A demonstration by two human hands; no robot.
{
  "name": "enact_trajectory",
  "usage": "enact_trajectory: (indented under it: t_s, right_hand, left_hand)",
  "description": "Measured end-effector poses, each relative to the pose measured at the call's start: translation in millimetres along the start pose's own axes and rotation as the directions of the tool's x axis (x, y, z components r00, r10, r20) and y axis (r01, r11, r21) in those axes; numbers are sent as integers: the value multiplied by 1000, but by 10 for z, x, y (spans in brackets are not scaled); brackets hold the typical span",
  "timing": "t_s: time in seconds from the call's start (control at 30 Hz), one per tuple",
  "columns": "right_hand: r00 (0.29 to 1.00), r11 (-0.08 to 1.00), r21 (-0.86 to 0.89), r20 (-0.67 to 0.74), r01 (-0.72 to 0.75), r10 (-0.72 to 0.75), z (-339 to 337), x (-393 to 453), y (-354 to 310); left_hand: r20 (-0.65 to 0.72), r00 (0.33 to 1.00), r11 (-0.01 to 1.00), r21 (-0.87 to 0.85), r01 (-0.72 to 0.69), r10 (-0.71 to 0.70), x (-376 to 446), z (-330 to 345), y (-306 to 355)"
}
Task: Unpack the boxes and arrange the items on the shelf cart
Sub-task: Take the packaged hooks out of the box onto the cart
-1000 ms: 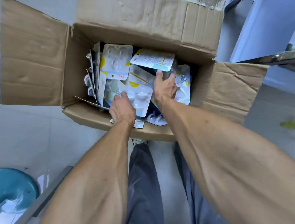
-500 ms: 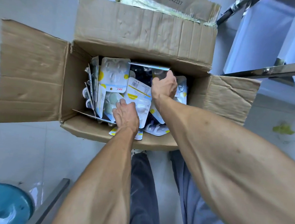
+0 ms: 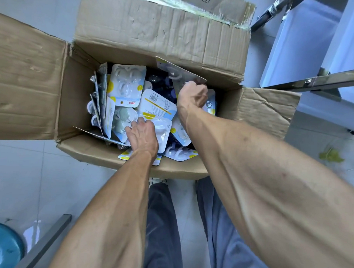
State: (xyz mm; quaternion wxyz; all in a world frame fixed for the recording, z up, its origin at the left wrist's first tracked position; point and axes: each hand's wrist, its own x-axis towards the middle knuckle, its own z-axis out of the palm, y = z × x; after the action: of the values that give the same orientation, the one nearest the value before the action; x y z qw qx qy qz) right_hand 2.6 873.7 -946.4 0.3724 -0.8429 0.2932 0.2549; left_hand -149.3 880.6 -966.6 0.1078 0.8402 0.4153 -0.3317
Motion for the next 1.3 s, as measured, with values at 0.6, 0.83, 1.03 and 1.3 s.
enact_trajectory:
  t_s: [0.6, 0.83, 1.03, 1.3]
  right_hand:
    - [983, 875, -452, 16, 171, -183, -379, -350, 734]
    - [910, 660, -628, 240, 412, -338, -301, -97, 787]
    - [947, 718, -630, 92, 296, -309, -368, -19, 874]
    - [994, 970, -227, -93, -86, 66, -387, 48, 795]
  left_hand:
    - [-27, 991, 961, -250, 118, -129, -102, -7, -71]
    - [-94, 994, 981, -193, 31, -50, -65, 168, -8]
    - [-56, 998, 993, -118, 0, -6, -20, 168, -102]
    - [35, 881, 789, -428, 440, -472, 103, -49, -53]
